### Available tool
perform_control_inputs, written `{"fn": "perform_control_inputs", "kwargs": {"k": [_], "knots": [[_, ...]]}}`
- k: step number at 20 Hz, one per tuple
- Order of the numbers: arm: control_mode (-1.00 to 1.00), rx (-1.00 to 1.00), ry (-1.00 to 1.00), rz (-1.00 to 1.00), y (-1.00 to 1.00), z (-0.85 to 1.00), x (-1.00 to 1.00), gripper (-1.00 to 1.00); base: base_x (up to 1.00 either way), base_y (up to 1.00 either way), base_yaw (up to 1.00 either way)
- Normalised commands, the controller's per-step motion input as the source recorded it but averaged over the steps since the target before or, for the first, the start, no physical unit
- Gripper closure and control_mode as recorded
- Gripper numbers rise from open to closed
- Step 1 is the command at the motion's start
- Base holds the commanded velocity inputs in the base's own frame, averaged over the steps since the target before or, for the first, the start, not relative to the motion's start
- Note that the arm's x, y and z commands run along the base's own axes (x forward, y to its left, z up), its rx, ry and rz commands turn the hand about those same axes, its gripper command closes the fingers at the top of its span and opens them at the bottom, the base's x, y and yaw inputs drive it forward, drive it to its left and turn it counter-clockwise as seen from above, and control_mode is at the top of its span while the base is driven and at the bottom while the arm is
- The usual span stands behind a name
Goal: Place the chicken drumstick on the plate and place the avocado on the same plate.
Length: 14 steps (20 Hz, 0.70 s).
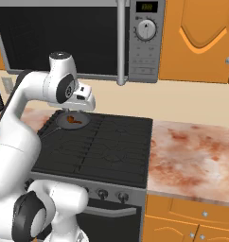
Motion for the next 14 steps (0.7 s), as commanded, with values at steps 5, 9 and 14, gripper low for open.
{"fn": "perform_control_inputs", "kwargs": {"k": [5, 9, 14], "knots": [[-1.0, -0.02, 0.0, 0.02, 0.0, -0.06, -0.11, -1.0, 0.0, 0.0, 0.0], [-1.0, -0.01, -0.06, 0.19, 0.28, -0.19, -0.3, -1.0, 0.0, 0.0, 0.0], [-1.0, 0.0, -0.03, 0.21, 0.45, -0.23, -0.24, -1.0, 0.0, 0.0, 0.0]]}}
